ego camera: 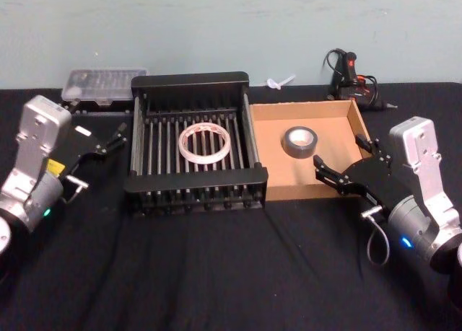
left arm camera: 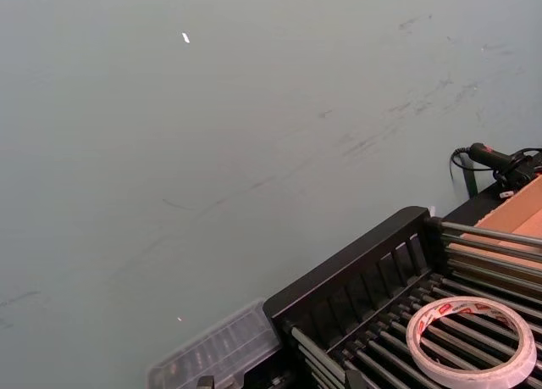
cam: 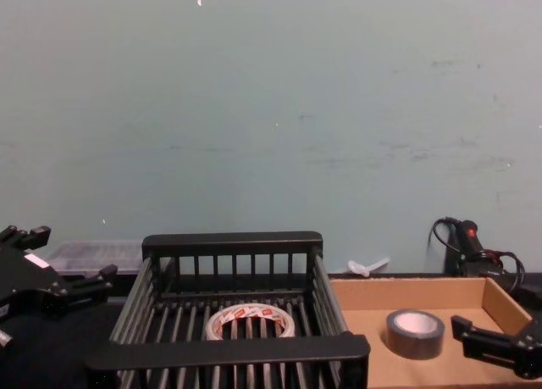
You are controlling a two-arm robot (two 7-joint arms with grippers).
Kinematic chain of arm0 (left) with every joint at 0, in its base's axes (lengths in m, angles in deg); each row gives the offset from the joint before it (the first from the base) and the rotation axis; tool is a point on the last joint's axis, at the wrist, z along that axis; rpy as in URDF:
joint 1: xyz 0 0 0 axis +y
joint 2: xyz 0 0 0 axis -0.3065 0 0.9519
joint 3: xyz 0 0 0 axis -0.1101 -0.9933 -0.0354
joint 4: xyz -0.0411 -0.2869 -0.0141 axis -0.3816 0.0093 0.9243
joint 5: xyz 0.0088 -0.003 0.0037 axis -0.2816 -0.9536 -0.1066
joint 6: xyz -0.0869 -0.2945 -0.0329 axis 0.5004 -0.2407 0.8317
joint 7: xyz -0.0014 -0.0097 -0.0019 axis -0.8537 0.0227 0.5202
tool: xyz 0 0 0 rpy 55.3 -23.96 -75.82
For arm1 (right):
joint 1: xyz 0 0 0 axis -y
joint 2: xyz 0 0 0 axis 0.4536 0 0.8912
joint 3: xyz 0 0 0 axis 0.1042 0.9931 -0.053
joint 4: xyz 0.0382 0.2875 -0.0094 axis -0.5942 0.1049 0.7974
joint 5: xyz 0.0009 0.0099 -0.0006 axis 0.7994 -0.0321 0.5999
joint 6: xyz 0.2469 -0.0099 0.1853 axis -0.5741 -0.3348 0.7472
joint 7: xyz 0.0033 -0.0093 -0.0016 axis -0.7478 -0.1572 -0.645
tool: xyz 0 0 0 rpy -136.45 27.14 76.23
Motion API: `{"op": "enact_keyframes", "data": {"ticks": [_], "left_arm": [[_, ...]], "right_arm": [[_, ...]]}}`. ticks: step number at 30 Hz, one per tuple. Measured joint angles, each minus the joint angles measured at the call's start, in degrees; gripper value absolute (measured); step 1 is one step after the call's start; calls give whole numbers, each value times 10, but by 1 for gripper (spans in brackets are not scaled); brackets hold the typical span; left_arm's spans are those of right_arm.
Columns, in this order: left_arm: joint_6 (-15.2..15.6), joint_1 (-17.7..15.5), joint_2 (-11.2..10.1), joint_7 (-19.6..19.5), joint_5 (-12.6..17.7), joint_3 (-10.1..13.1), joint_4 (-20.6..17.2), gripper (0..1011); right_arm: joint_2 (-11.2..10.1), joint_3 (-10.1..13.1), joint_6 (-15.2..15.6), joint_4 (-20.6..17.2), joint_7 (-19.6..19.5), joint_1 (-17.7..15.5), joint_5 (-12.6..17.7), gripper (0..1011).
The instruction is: Pick up the white tape and place it into the black box , Pick up the silver tape and place it into the brown box.
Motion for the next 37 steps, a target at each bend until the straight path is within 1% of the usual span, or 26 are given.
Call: {"op": "enact_keyframes", "data": {"ticks": [37], "left_arm": [[0, 0, 0, 0, 0, 0, 0, 1001]], "right_arm": [[0, 0, 0, 0, 0, 0, 0, 1000]]}}
